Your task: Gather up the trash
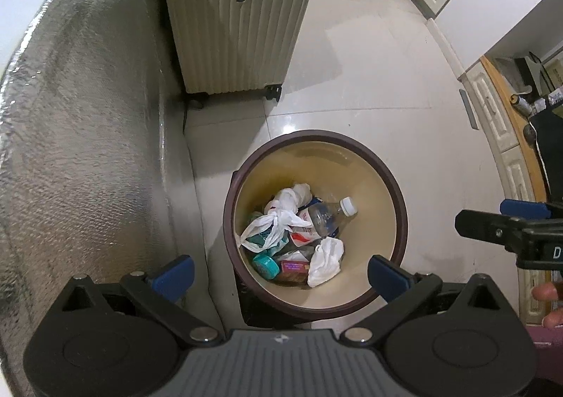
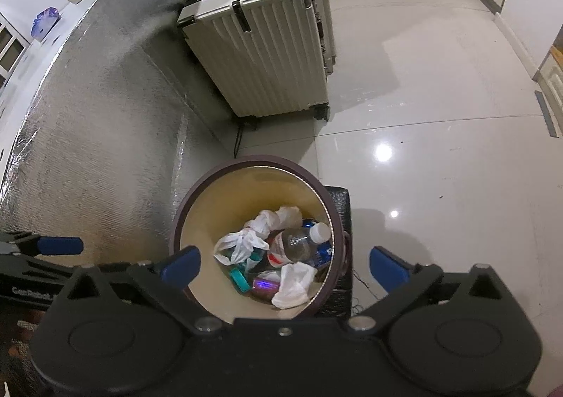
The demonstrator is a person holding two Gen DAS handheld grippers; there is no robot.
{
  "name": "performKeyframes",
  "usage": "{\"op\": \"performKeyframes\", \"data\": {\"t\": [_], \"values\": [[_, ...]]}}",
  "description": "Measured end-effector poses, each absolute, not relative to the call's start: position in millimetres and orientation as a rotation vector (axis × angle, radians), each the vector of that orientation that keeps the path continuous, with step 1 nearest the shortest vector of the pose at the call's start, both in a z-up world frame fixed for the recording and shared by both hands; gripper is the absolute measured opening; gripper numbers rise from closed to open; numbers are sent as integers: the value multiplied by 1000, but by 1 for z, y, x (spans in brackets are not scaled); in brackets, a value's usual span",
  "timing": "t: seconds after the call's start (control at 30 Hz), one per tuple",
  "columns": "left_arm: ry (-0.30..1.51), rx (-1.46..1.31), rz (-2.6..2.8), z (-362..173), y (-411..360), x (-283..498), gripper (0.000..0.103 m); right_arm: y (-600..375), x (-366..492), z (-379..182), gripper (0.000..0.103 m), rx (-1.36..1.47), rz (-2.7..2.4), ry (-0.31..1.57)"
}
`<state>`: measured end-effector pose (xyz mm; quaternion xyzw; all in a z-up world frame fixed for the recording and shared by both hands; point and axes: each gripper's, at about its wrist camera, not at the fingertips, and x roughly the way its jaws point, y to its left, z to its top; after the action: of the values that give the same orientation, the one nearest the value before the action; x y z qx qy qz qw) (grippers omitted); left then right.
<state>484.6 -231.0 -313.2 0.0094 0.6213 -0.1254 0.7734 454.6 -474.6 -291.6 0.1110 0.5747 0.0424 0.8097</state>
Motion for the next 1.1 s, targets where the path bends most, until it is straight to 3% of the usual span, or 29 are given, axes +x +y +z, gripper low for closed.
{"op": "performKeyframes", "data": {"t": [0.47,1.1], "values": [[1270,1,-246,-271,-224,467,103,-471,440,-252,103,214,104,1184],[1058,-33,-193,-159,-194,392,103,-443,373,-135,103,144,110,988]]}}
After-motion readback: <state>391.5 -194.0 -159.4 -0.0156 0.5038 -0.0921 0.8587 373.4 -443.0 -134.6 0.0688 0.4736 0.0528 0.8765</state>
